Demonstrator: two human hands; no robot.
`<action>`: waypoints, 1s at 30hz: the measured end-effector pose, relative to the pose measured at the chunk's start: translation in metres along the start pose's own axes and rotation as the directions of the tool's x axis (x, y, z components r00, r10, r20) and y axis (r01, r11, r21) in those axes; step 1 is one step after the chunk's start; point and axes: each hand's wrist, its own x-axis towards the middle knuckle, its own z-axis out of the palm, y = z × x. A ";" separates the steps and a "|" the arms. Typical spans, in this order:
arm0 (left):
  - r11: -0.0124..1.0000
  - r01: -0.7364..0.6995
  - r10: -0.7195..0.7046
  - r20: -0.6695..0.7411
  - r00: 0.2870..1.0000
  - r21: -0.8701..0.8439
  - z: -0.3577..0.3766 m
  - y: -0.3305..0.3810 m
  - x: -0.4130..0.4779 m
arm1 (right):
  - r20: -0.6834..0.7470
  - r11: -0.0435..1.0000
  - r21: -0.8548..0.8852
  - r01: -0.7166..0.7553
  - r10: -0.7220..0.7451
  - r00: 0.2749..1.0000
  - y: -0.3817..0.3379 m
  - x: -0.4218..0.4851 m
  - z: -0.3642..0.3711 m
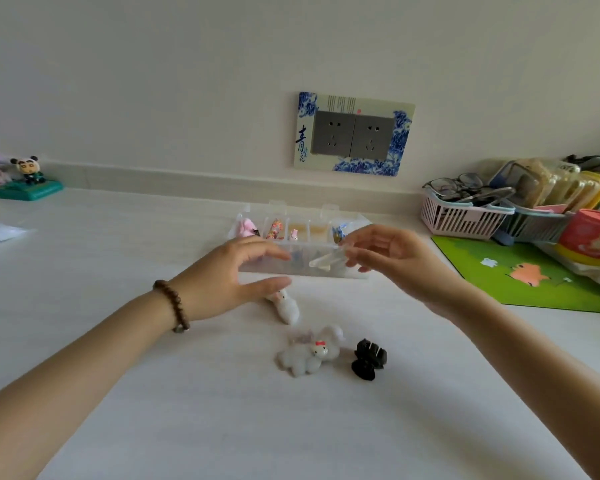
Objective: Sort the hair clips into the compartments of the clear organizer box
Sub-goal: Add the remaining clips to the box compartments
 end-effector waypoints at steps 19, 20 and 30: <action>0.991 0.058 -0.030 -0.227 0.973 0.118 0.002 -0.073 0.026 | 0.106 0.778 -0.611 0.148 -0.105 0.989 0.024 0.121 0.012; 0.990 0.060 -0.031 -0.228 0.973 0.124 0.003 -0.074 0.026 | 0.125 0.770 -0.620 0.149 -0.091 0.988 0.025 0.119 0.014; 0.991 0.038 -0.010 -0.216 0.976 0.128 0.002 -0.069 0.019 | 0.135 0.877 -0.464 0.128 -0.073 0.988 0.005 0.082 0.021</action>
